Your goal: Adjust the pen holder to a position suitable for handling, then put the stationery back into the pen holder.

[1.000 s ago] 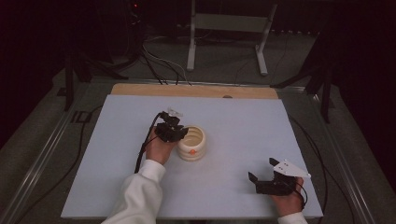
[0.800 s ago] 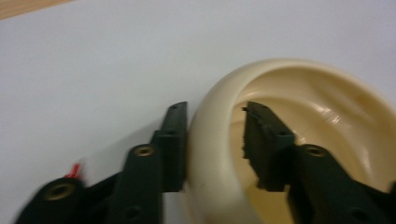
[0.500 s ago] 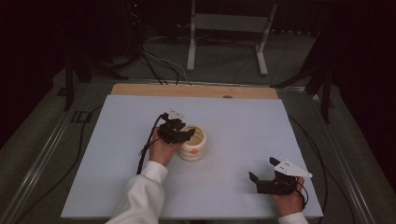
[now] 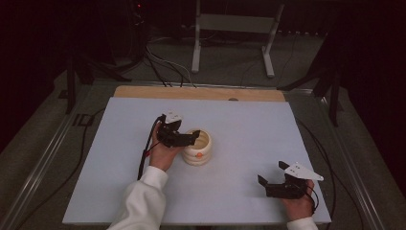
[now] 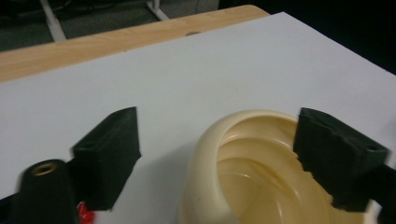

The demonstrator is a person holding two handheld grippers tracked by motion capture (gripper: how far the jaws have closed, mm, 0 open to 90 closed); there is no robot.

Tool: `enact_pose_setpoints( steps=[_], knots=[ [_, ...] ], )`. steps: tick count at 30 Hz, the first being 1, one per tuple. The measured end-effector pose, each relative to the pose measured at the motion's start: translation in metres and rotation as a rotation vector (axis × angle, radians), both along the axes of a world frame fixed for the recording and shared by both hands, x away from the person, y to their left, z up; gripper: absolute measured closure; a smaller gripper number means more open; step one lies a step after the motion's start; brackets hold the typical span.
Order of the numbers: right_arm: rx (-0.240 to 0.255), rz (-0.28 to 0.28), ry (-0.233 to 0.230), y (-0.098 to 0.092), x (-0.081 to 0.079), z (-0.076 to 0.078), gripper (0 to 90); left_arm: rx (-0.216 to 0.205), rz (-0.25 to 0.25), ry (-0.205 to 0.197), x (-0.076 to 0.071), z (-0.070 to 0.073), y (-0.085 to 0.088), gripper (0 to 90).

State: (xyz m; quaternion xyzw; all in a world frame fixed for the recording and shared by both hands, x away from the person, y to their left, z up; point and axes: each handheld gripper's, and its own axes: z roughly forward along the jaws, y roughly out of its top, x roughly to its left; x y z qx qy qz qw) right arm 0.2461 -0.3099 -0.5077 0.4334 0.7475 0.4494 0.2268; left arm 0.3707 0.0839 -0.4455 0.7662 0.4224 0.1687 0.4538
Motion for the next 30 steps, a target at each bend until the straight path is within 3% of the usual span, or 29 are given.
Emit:
enact_pose_setpoints(
  steps=[1, 2, 10, 13, 20, 30],
  knots=[
    [0.002, -0.004, 0.002, 0.000, 0.000, 0.000, 0.0, 0.006, 0.004, -0.006, -0.001, 0.001, 0.002, 8.0],
    [0.002, -0.005, 0.001, 0.000, -0.001, 0.000, 0.0, 0.004, 0.004, -0.015, -0.002, 0.002, 0.003, 0.1],
    [0.002, -0.002, 0.008, 0.004, -0.001, -0.001, 0.0, 0.010, -0.001, -0.096, -0.013, 0.010, 0.015, 0.1],
    [0.006, -0.002, 0.007, 0.004, -0.001, -0.001, 0.0, -0.005, 0.006, -0.109, -0.016, 0.014, 0.022, 0.1],
    [0.001, -0.001, 0.008, 0.005, 0.000, -0.001, 0.0, 0.023, 0.030, -0.126, -0.020, 0.016, 0.038, 0.1],
    [0.002, 0.002, 0.008, 0.005, 0.001, -0.001, 0.0, 0.028, 0.068, -0.145, -0.030, 0.012, 0.057, 0.1]
  ],
)
